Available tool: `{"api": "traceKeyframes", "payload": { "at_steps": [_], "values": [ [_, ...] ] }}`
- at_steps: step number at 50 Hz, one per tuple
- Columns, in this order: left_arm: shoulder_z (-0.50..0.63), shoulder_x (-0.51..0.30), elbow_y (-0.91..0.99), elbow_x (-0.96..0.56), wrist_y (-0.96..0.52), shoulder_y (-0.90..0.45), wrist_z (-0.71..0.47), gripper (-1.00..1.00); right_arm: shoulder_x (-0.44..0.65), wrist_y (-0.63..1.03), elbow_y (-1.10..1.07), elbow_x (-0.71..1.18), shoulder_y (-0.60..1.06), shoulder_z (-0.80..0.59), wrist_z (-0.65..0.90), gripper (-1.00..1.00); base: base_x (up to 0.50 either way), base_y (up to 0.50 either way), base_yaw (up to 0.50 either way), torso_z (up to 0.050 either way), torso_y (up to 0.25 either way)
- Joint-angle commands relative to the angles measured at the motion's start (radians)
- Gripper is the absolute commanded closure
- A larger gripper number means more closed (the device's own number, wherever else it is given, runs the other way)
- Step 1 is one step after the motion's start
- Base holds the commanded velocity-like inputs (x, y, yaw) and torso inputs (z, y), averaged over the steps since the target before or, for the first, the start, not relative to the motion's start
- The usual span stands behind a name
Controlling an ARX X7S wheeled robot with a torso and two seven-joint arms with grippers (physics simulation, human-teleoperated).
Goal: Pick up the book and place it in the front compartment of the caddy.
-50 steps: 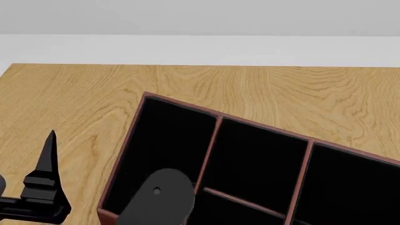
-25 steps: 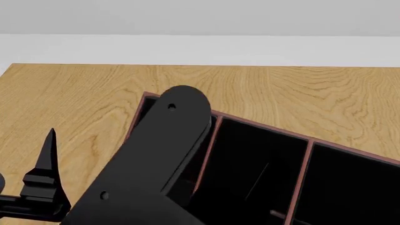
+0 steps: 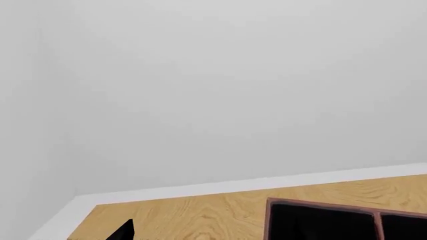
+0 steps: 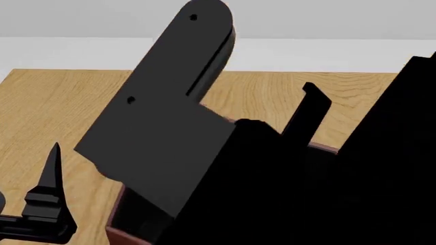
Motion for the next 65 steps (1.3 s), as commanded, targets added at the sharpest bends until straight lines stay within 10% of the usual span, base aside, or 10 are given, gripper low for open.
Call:
{"api": "traceKeyframes", "payload": {
  "at_steps": [1,33,65],
  "values": [
    [0.005,-0.002,-0.002,0.007,0.009,0.006,0.002,-1.0,-0.035,0.17,0.187,-0.083,0.051,-0.014,-0.062,1.0,0.0,0.0,0.0,0.0,0.0],
    [0.018,0.002,-0.025,0.012,0.025,-0.008,0.017,-1.0,-0.07,0.181,0.286,-0.803,0.375,-0.335,-1.109,1.0,0.0,0.0,0.0,0.0,0.001],
    [0.03,-0.001,-0.039,0.054,0.068,0.035,0.035,-1.0,-0.201,0.134,0.386,-1.378,0.371,-0.484,-1.692,1.0,0.0,0.0,0.0,0.0,0.001]
  ]
}}
